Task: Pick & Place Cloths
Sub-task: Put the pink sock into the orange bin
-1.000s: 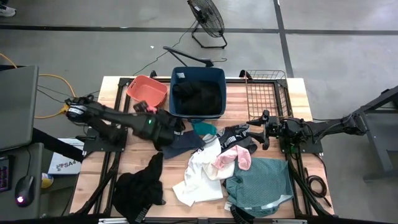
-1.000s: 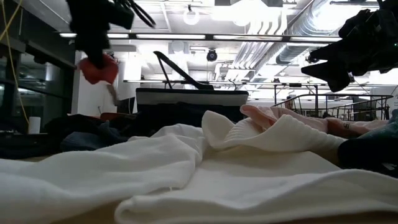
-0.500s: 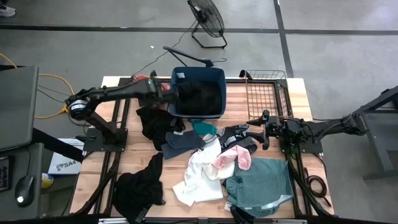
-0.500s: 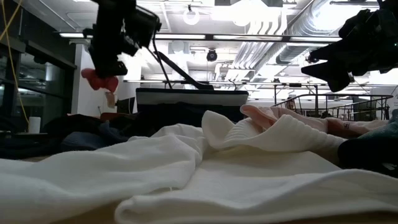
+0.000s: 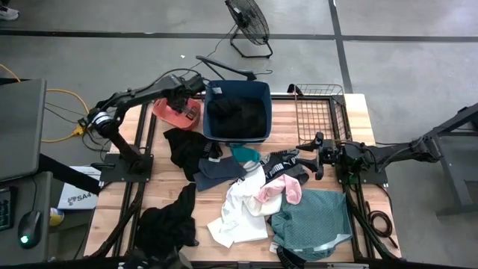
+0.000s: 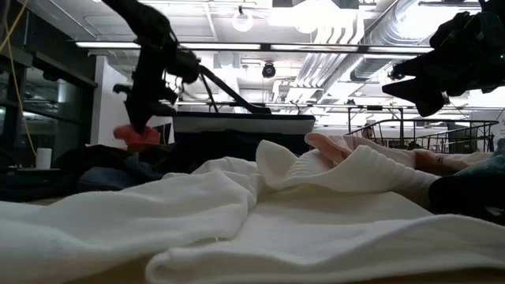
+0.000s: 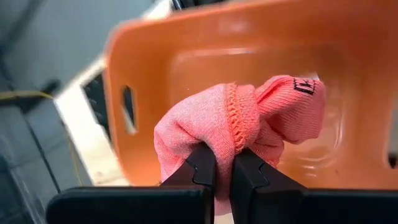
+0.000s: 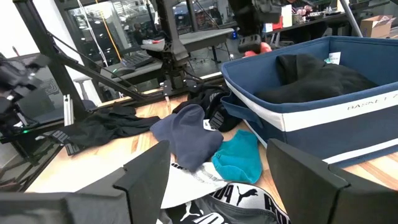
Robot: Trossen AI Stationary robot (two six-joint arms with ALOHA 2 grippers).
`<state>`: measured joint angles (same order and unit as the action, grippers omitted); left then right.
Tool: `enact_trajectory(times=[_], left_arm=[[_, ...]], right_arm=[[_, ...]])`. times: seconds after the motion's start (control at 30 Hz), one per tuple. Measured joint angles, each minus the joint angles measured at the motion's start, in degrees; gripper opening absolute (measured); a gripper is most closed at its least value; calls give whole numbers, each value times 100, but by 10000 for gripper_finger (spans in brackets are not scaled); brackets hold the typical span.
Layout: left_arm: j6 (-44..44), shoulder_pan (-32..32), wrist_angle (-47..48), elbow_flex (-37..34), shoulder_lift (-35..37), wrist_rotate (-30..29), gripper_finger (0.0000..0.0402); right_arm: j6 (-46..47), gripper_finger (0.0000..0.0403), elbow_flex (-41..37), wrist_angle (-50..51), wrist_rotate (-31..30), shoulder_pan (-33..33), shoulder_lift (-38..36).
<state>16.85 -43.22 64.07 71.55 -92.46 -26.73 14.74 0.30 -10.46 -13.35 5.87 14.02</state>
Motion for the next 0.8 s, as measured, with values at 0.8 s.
enact_trajectory(times=[0.8], left_arm=[[-613, -356, -288, 12, -356, 630, 118]], right_arm=[[0, 259, 1, 0, 0, 0, 0]])
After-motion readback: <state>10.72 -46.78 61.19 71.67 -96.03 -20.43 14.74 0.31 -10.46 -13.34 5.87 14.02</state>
